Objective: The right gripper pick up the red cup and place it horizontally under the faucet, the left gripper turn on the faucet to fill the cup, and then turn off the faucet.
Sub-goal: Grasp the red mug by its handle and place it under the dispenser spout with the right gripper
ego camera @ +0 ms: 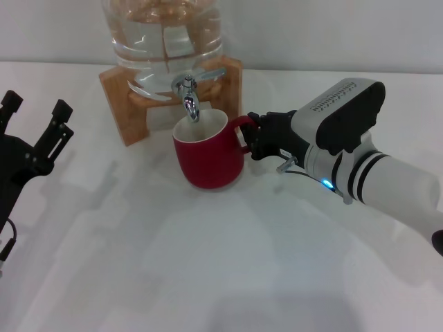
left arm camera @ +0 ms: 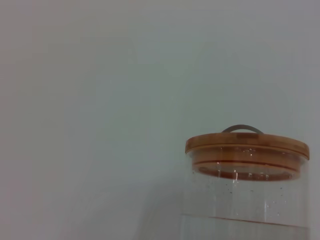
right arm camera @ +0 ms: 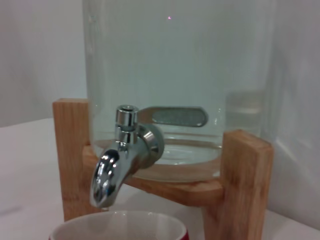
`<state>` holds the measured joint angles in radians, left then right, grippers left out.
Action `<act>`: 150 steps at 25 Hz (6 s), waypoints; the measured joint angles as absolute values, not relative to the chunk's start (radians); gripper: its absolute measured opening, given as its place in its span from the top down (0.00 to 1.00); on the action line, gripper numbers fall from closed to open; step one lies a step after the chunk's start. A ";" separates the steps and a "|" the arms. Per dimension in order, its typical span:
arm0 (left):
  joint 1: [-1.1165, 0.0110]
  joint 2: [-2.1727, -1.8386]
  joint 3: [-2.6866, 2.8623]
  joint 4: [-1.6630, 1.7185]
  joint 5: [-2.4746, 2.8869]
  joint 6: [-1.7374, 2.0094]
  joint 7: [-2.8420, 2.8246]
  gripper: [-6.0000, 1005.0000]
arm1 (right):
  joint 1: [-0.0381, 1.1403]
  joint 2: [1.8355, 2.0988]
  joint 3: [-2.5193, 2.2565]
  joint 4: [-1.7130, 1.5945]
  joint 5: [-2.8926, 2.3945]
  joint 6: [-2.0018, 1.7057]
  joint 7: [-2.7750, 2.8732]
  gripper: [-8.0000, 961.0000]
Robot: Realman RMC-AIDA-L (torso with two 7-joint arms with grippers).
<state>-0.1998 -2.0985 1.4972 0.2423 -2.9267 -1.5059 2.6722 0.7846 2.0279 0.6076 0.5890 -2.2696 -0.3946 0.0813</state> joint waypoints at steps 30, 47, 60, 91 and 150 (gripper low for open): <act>-0.198 -2.098 1.500 0.242 -2.924 -1.510 2.672 0.13 | 0.810 2.028 0.594 0.597 -2.265 -0.381 0.079 0.85; -0.205 -2.098 1.500 0.242 -2.924 -1.504 2.672 0.13 | 0.812 2.028 0.603 0.573 -2.234 -0.382 0.080 0.85; -0.206 -2.098 1.500 0.241 -2.925 -1.500 2.672 0.13 | 0.816 2.028 0.586 0.572 -2.244 -0.382 0.078 0.85; -0.212 -2.098 1.500 0.241 -2.927 -1.492 2.672 0.13 | 0.837 2.028 0.563 0.575 -2.248 -0.384 0.079 0.81; -0.220 -2.098 1.500 0.227 -2.927 -1.493 2.672 0.13 | 0.827 2.028 0.536 0.573 -2.195 -0.354 0.080 0.72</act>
